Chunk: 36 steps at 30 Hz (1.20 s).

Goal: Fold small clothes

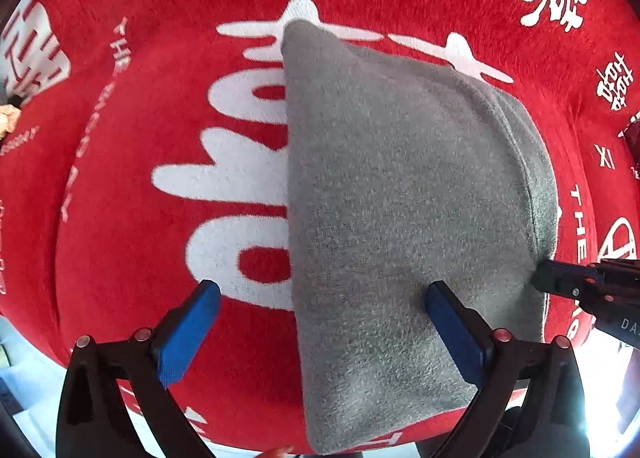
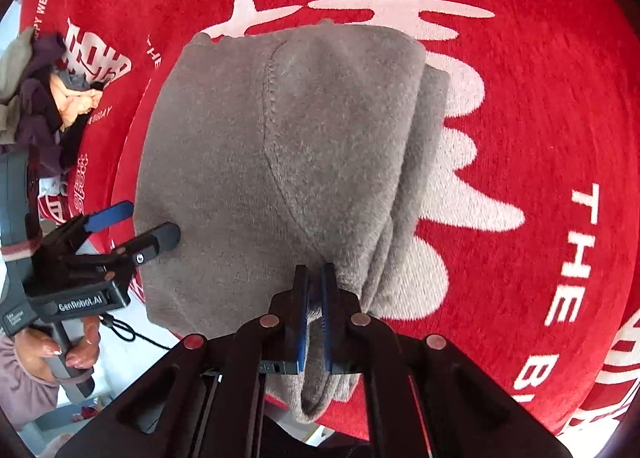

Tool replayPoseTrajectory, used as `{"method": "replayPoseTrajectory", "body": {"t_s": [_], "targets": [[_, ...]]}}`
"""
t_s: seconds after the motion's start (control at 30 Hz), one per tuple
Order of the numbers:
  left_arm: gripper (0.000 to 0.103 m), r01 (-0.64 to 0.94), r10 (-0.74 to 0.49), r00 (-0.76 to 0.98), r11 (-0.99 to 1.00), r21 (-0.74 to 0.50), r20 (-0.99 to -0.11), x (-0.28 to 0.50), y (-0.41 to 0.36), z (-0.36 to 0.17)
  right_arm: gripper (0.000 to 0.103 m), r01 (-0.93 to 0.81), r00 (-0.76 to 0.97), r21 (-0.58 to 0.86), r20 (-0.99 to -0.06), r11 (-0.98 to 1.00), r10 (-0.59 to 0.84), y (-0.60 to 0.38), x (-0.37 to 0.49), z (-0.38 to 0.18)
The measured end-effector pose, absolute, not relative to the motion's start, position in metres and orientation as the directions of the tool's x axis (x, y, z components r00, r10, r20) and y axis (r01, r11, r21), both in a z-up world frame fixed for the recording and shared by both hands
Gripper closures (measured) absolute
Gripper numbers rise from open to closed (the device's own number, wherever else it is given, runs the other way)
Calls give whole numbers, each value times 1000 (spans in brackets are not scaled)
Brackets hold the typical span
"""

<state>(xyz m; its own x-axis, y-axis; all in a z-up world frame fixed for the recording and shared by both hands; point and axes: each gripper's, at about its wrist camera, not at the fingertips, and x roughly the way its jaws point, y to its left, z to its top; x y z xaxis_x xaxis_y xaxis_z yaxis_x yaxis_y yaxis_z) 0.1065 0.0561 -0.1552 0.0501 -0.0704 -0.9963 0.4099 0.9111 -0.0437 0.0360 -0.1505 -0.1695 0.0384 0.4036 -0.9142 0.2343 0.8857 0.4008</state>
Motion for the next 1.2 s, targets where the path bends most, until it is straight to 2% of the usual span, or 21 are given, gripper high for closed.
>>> {"method": "replayPoseTrajectory", "body": {"t_s": [0.13, 0.23, 0.3, 0.37, 0.43, 0.47, 0.5, 0.57, 0.63, 0.7, 0.97, 1.2], "targets": [[0, 410, -67, 78, 912, -29, -995, 104, 60, -139, 98, 259, 18, 381, -921, 888, 390, -149, 28, -167], [0, 409, -88, 74, 911, -50, -993, 106, 62, -125, 88, 288, -67, 272, -951, 918, 302, -152, 17, -176], [0, 414, -84, 72, 909, -47, -994, 105, 66, -121, 88, 346, -109, 244, -949, 906, 297, -164, 3, -183], [0, 417, -89, 62, 907, -55, -994, 103, 69, -115, 88, 392, -113, 245, -944, 887, 310, -173, -7, -181], [0, 424, -95, 52, 903, -65, -994, 100, 68, -114, 83, 417, -105, 259, -938, 871, 330, -178, -13, -173], [0, 431, -91, 47, 900, -62, -995, 98, 66, -113, 68, 420, -105, 254, -940, 871, 325, -179, -15, -169], [0, 439, -80, 43, 897, -53, -996, 96, 63, -111, 44, 421, -105, 246, -943, 873, 316, -180, -17, -163], [0, 456, -65, 15, 888, -51, -998, 93, 59, -107, 32, 423, -94, 249, -944, 871, 315, -176, -17, -151], [0, 467, -55, -7, 882, -52, -998, 90, 55, -101, 31, 422, -82, 260, -943, 869, 322, -169, -13, -140], [0, 482, -39, -22, 875, -45, -999, 86, 52, -93, 21, 416, -73, 265, -944, 870, 322, -161, -8, -127], [0, 487, 1, -16, 873, -7, -1000, 73, 52, -65, 18, 423, 21, 248, -964, 871, 265, -133, 3, -76], [0, 455, 23, -4, 890, 19, -1000, 71, 64, -45, 18, 445, -9, 189, -976, 875, 216, -123, 4, -57]]}}
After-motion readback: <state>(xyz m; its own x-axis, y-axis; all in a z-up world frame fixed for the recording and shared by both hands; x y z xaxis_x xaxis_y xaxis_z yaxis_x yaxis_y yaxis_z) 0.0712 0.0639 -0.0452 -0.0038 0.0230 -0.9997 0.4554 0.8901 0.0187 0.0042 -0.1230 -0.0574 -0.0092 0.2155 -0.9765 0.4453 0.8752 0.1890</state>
